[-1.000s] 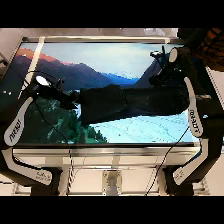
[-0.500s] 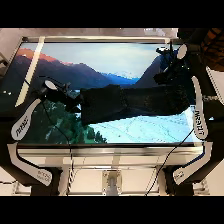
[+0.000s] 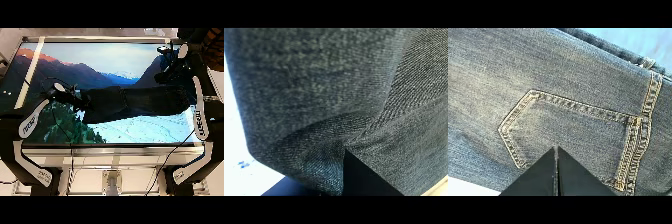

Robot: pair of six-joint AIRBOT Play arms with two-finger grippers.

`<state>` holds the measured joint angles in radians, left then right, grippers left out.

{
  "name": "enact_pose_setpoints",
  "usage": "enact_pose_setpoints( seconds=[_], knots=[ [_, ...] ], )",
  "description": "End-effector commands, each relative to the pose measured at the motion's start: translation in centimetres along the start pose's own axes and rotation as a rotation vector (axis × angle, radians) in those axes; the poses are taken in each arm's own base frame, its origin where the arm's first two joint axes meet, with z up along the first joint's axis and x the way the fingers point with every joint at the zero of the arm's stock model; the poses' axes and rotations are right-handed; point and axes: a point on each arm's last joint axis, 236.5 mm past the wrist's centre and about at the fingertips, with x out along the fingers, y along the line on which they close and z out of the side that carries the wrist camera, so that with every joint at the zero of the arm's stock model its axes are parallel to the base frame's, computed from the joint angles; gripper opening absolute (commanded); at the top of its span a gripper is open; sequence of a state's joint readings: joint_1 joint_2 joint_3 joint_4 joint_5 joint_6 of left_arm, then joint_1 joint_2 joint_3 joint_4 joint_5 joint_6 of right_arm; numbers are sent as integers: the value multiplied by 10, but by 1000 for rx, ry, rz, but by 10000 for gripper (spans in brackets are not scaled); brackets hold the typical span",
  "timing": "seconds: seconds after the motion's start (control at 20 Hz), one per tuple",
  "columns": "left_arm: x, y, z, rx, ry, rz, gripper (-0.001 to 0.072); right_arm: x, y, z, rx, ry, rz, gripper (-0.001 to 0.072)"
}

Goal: Fold the clothes and pants, and hang the long-sleeved shirts on hangers.

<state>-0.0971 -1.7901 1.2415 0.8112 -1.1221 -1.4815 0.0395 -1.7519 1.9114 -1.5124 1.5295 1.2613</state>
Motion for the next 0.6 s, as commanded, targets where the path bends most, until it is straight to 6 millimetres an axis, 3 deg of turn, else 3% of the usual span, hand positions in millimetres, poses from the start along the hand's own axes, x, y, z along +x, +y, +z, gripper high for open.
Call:
enact_pose_setpoints(
  seconds=[0.0,0.1,0.2,0.35,0.45,0.55],
  knots=[
    [-26,1,-22,33,98,6,19,-1,-4,-5,8,15,-1,19],
    [-81,15,-28,31,98,73,18,-1,-9,-10,22,28,1,20],
    [-155,26,-29,4,13,169,18,-2,-14,-12,34,29,-1,20],
    [-256,24,-47,5,-104,260,18,-2,-13,-12,36,28,5,20],
    [-305,17,-62,3,-170,312,18,-2,-6,-9,36,17,35,20],
    [-337,-3,-62,24,-287,318,18,-2,1,-7,37,8,64,20]
  ],
)
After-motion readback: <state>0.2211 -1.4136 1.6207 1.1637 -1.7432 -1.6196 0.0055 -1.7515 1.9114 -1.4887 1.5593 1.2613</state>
